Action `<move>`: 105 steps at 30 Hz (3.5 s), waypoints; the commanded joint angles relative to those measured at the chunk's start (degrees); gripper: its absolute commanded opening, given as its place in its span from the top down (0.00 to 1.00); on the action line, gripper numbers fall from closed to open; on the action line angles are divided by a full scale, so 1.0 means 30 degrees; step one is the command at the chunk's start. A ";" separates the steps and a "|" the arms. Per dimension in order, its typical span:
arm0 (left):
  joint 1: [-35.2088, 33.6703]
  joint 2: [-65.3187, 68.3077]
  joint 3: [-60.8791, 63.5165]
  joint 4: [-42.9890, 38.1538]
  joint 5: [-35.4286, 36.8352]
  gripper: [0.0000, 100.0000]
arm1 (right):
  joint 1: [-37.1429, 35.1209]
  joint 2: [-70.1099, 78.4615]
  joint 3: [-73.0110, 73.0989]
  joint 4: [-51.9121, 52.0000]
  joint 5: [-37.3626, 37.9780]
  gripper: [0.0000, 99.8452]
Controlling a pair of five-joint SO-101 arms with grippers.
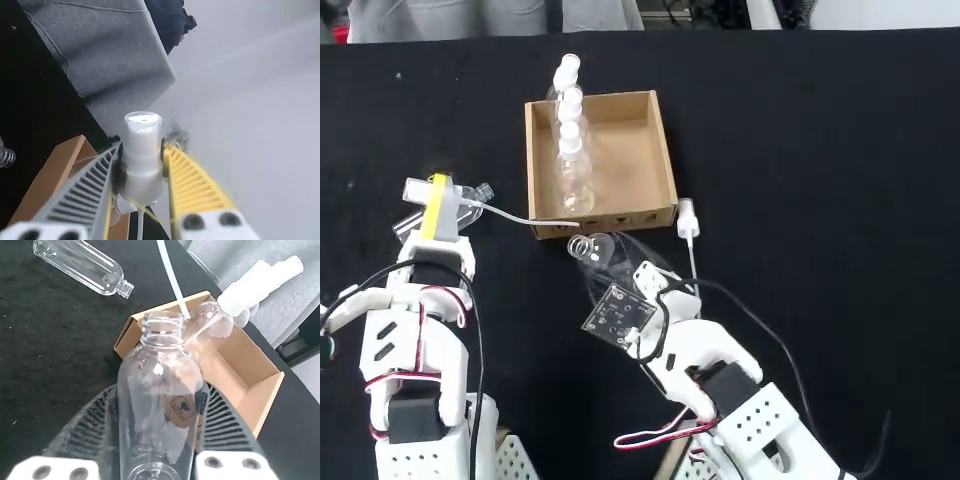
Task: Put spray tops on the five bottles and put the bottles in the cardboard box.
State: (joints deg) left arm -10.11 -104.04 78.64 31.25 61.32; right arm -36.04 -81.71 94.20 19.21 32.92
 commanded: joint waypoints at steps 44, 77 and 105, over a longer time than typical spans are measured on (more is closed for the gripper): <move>0.0484 -0.0147 -0.0777 0.0938 -0.1407 0.97 | -0.0293 -0.0542 -0.0190 -0.0557 0.0000 0.88; 0.6081 -0.0147 0.0278 0.0938 -0.2930 0.97 | -0.0264 -0.0542 -0.0278 -0.0527 -0.1377 0.88; 0.8161 -0.0088 0.0366 0.1612 -0.4864 0.97 | -0.0234 -0.0542 -0.0366 -0.0557 -0.2168 0.88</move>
State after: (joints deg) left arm 13.19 -104.04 80.22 36.00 47.69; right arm -36.04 -81.71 94.20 19.21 28.35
